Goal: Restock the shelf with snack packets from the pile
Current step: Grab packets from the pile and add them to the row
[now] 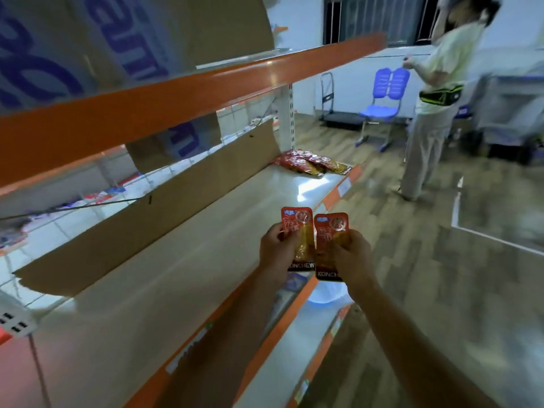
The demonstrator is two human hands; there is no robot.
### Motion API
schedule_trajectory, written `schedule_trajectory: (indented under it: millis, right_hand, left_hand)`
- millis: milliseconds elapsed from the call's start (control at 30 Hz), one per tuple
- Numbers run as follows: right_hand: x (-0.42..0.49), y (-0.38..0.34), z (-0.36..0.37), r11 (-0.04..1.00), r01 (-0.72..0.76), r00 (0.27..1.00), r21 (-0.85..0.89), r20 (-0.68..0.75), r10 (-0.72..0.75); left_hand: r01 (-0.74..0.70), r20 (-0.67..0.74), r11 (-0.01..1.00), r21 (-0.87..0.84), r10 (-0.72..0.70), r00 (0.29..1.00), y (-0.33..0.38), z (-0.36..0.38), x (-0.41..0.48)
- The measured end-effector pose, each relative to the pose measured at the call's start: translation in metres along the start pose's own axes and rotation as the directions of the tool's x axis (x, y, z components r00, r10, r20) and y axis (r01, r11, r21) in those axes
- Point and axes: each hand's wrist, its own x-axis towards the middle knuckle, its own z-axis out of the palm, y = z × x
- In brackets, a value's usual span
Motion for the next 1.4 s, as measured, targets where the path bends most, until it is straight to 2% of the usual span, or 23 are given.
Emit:
schedule_trajectory:
  millis: [233,567,800,1133,1400]
  right_hand:
    - [0.06,0.003,0.001,0.998,-0.008,0.999,0.062,-0.052,0.011]
    - [0.176,-0.013,0.033,0.999,0.052,0.997,0.008,-0.066,-0.051]
    - [0.24,-0.005,0.05,0.997,0.074,0.997,0.01,-0.025,-0.074]
    - [0.357,-0.01,0.052,0.988,0.148,0.972,0.042,0.178,-0.153]
    - [0.428,-0.003,0.045,0.993,0.095,0.968,0.071,0.228,-0.109]
  left_hand:
    - [0.021,0.056,1.0,0.018,-0.022,0.998,0.005,0.038,0.056]
    - [0.03,-0.003,0.999,0.045,-0.029,1.0,0.033,0.076,0.171]
    - [0.034,-0.05,0.997,0.069,-0.03,0.998,0.029,0.098,0.225]
    - [0.059,-0.281,0.995,0.086,-0.032,0.959,0.027,0.147,0.302]
    - [0.18,-0.499,0.981,0.066,-0.124,0.858,0.007,0.163,0.329]
